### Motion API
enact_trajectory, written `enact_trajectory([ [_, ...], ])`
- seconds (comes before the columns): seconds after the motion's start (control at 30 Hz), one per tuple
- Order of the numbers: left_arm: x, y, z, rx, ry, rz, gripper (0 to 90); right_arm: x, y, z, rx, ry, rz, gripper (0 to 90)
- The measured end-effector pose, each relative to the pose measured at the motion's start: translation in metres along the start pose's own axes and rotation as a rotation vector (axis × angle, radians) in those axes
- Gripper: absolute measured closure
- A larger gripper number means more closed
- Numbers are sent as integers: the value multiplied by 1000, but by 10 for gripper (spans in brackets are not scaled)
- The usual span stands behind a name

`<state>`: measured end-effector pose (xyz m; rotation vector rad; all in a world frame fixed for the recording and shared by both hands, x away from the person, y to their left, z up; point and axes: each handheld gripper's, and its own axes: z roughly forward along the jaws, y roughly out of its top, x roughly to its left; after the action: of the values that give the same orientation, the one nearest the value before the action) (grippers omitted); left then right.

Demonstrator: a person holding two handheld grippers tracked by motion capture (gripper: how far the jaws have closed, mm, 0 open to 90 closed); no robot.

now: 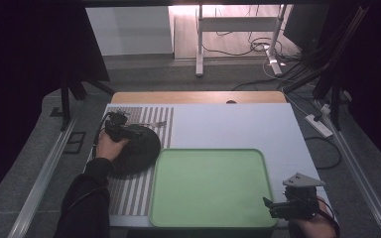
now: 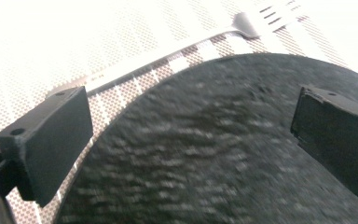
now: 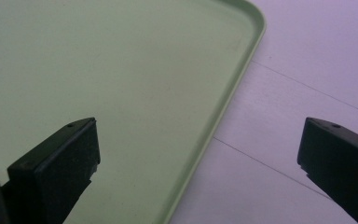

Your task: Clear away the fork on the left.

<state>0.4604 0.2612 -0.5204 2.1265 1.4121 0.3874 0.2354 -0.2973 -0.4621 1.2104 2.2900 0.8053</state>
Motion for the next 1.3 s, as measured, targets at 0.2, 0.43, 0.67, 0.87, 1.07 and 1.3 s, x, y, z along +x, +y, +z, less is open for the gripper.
enact_trajectory([
  [0.2, 7, 10, 5, 3, -7, -3, 0, 0, 0, 0, 1, 3, -2, 0],
  [0.43, 19, 19, 4, 8, -19, -11, 241, 0, 0, 0, 3, 6, -3, 0],
  [0.67, 25, 33, 5, 7, 29, -7, 634, 0, 0, 1, 4, 9, -2, 0],
  [0.87, 38, 39, 16, 69, 61, -49, 888, 0, 0, 0, 4, 10, -3, 0],
  [1.07, 54, 36, 26, 100, 125, -81, 888, -1, 0, 0, 3, 14, -1, 0],
  [1.3, 61, 26, 20, 139, 89, -98, 889, 0, 0, 0, 5, 15, -2, 0],
])
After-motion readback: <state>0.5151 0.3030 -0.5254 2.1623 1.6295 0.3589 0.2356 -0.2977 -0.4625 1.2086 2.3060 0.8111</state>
